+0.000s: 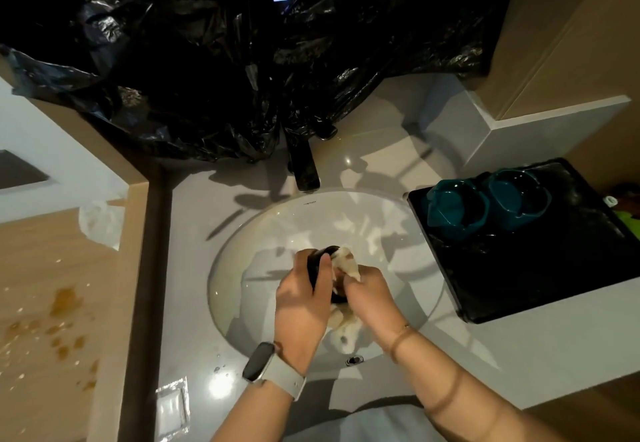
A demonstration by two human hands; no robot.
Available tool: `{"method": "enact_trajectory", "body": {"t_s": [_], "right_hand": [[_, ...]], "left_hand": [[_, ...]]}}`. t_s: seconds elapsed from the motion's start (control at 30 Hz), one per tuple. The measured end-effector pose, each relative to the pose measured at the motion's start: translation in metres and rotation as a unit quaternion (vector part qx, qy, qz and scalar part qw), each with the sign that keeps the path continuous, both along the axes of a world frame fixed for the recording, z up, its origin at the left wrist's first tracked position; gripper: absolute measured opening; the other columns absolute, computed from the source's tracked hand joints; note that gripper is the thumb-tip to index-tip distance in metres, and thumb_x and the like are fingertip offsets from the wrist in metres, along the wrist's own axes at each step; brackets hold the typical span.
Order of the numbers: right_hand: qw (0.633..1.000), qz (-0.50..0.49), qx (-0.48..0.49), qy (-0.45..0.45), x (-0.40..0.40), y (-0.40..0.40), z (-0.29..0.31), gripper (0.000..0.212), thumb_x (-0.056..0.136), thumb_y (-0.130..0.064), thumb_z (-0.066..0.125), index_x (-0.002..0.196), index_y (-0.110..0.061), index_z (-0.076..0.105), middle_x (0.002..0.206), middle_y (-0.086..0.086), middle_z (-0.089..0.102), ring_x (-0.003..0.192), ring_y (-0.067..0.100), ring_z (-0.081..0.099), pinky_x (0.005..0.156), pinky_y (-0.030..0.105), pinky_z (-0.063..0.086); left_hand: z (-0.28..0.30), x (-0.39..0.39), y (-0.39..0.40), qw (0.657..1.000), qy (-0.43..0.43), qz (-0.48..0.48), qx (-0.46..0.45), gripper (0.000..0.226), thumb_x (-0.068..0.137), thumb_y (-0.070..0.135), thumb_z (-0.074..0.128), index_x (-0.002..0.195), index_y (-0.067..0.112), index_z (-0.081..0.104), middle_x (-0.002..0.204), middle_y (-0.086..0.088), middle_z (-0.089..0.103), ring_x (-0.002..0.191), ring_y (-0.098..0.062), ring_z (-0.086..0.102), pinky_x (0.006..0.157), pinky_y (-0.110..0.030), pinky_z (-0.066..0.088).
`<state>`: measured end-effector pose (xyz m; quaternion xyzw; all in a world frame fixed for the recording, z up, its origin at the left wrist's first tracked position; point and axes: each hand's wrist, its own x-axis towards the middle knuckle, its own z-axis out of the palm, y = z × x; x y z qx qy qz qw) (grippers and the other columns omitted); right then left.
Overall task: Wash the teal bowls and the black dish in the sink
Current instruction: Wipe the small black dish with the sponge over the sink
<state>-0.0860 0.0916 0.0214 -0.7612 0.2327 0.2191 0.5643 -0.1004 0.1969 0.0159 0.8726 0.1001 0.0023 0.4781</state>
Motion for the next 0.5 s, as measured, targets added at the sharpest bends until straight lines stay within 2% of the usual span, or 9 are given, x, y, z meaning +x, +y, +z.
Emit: {"method": "enact_trajectory", "body": {"t_s": [0.07,0.17,0.23,0.3,0.33,0.4,0.47,0.5], "right_hand": [[0.988,0.114,-0.097,-0.036,0.009,-0.012,0.001,0.025,0.089,-0.004,0.043,0.07,-0.01,0.06,0.072,0.01,0.064,0.068,0.023,0.061,0.06,0.028,0.047],[0.971,0.221,-0.089,-0.024,0.027,-0.031,0.012,0.023,0.087,-0.016,0.052,0.067,-0.013,0.063,0.074,0.013,0.066,0.071,0.025,0.062,0.067,0.034,0.049],[0.962,0.262,-0.073,-0.008,0.037,-0.037,0.019,0.027,0.089,-0.024,0.056,0.064,-0.015,0.06,0.07,0.01,0.062,0.068,0.023,0.06,0.066,0.033,0.046],[0.955,0.292,-0.056,0.008,0.044,-0.04,0.023,0.028,0.092,-0.036,0.056,0.075,-0.015,0.064,0.077,0.007,0.066,0.073,0.018,0.061,0.072,0.031,0.048],[0.959,0.282,-0.033,0.014,0.046,-0.041,0.022,0.034,0.091,-0.046,0.055,0.085,-0.015,0.067,0.085,0.007,0.07,0.079,0.017,0.064,0.081,0.033,0.05],[0.983,0.172,0.063,0.031,0.043,-0.043,0.018,0.045,0.09,-0.056,0.052,0.103,-0.016,0.068,0.096,0.007,0.073,0.089,0.019,0.068,0.094,0.035,0.05],[0.981,0.043,0.189,0.021,0.035,-0.044,0.018,0.045,0.096,-0.048,0.047,0.116,-0.012,0.064,0.105,0.008,0.073,0.098,0.02,0.069,0.096,0.034,0.049],[0.968,0.0,0.25,0.002,0.03,-0.044,0.017,0.042,0.099,-0.042,0.045,0.118,-0.008,0.062,0.109,0.009,0.071,0.103,0.021,0.067,0.097,0.033,0.048]], "left_hand": [[0.0,0.0,0.013,0.995,0.026,-0.091,-0.035,0.026,0.095,0.05,0.052,0.112,0.031,0.052,0.1,0.016,0.061,0.091,0.002,0.06,0.073,-0.008,0.045],[0.007,0.008,0.035,0.958,0.099,-0.256,-0.087,0.063,0.085,0.062,0.061,0.139,0.043,0.035,0.134,0.029,0.042,0.123,0.015,0.042,0.096,-0.005,0.035],[0.013,0.016,0.041,0.947,0.094,-0.296,-0.076,0.069,0.081,0.064,0.061,0.141,0.046,0.032,0.136,0.029,0.045,0.128,0.011,0.04,0.103,-0.01,0.034],[0.015,0.023,0.042,0.949,0.075,-0.295,-0.077,0.055,0.083,0.061,0.058,0.133,0.045,0.04,0.129,0.023,0.055,0.124,0.004,0.049,0.1,-0.014,0.039],[0.016,0.026,0.04,0.953,0.074,-0.281,-0.088,0.051,0.084,0.062,0.057,0.13,0.043,0.043,0.124,0.02,0.058,0.121,0.001,0.052,0.096,-0.012,0.041],[0.014,0.026,0.037,0.965,0.09,-0.21,-0.127,0.055,0.084,0.067,0.057,0.128,0.037,0.046,0.118,0.013,0.061,0.117,-0.004,0.056,0.088,-0.007,0.042],[0.013,0.024,0.033,0.967,0.115,-0.108,-0.201,0.059,0.08,0.067,0.062,0.123,0.027,0.053,0.116,0.008,0.065,0.117,-0.009,0.059,0.094,-0.012,0.043],[0.012,0.023,0.032,0.952,0.126,-0.072,-0.27,0.063,0.08,0.066,0.066,0.123,0.02,0.055,0.117,0.003,0.067,0.116,-0.012,0.061,0.102,-0.021,0.043]]}}
